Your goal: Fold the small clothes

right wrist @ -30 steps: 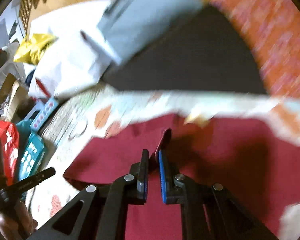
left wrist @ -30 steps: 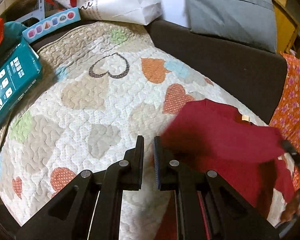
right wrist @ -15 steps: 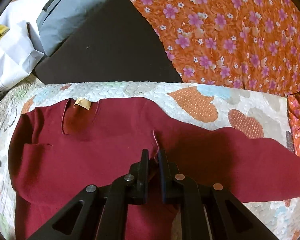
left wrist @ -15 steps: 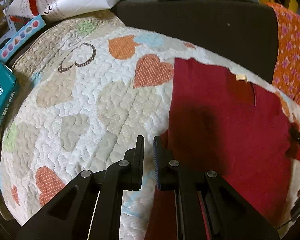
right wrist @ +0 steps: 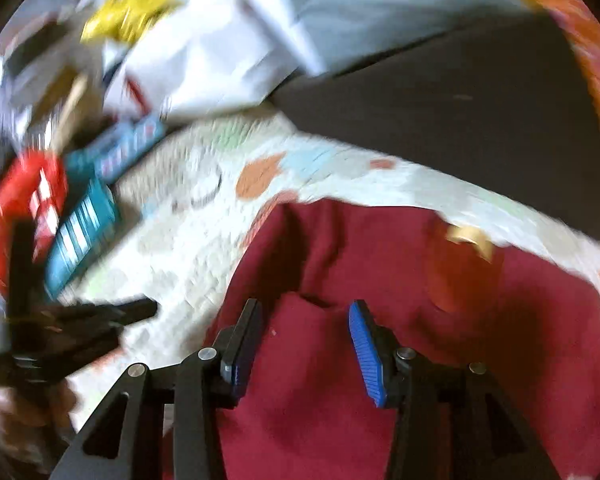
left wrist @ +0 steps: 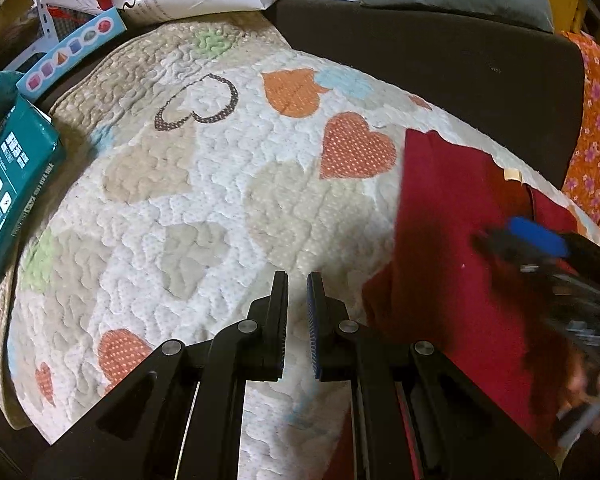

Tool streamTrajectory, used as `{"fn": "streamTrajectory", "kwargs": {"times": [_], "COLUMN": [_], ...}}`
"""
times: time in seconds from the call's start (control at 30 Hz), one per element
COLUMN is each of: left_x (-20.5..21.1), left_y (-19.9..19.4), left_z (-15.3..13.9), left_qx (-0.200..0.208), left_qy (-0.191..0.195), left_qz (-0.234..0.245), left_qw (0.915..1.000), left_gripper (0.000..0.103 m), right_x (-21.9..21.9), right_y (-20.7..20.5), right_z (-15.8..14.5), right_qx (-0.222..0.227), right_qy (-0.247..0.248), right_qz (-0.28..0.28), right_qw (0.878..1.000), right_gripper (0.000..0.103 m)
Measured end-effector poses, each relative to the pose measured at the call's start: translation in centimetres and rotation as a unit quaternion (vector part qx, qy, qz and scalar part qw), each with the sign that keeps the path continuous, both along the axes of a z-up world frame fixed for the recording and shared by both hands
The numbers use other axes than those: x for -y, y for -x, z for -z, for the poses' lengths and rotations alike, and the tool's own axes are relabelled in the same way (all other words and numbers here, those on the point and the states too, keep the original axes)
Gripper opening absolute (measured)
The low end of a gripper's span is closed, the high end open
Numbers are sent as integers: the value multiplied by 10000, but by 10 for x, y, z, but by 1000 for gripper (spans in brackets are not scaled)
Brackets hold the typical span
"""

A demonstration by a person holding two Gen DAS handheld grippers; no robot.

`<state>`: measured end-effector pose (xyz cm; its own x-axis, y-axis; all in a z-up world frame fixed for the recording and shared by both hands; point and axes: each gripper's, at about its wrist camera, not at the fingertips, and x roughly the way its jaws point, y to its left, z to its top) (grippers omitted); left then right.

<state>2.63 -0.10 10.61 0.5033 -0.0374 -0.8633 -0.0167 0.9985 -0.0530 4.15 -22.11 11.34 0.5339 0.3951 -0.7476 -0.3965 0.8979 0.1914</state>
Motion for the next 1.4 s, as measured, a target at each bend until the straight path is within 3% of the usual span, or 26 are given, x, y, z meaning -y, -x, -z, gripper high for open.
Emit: {"fn": "streamTrajectory", "kwargs": {"times": [0.2,0.27,0.43,0.53,0.7,0.83,0.9,1.0,1.03,1.07,1.13,1.23,1.3,1.33,1.37,1.4], "left_x": [3,6,9,12,21,34,42,52,54,56,61,66,66,66,66,65], "left_y": [-3,-3,-2,-3,-6,-6,-6,-9,-11,-13,-16,-19,-20,-21,-21,-22], "left_z": [-3,-4,-4,-1,10,12,14,20,23,25,30,38,43,45,46,48], "left_qx": [20,57,57,49,-129,-51,-30,-59,-90,-124,-175,-243,-249,-253,-255,-257], "left_qy": [110,74,87,26,-36,-85,-124,-149,-137,-120,-152,-265,-335,-342,-341,-337], "left_qz": [52,104,131,123,217,352,472,499,492,490,488,495,465,453,438,424], "left_qw": [9999,9999,9999,9999,9997,9993,9988,9986,9987,9987,9985,9981,9980,9981,9981,9982], "left_gripper": [7,7,7,7,7,7,7,7,7,7,7,7,7,7,7,7], "right_x": [-19,-14,2,7,10,53,84,138,157,172,201,219,208,203,200,196], "right_y": [-30,-26,-14,-16,-38,-7,13,41,48,52,55,50,41,36,33,29], "right_z": [49,53,22,8,46,20,6,-13,-15,-15,-8,6,16,21,25,26], "right_qx": [-703,-584,213,721,-150,-38,86,416,489,481,292,-19,-96,-122,-164,-189], "right_qy": [782,903,988,1187,1064,344,300,901,1106,1249,1340,865,687,708,735,756], "right_qz": [-644,-623,-153,375,553,815,1098,1786,2058,2264,2696,2835,2586,2524,2501,2514], "right_qw": [9924,9922,9948,9896,9927,9961,9935,9789,9711,9648,9532,9551,9635,9649,9653,9647], "right_gripper": [40,12,5,5,7,13,20,23,31,42,44,44,44,42,22,9]}}
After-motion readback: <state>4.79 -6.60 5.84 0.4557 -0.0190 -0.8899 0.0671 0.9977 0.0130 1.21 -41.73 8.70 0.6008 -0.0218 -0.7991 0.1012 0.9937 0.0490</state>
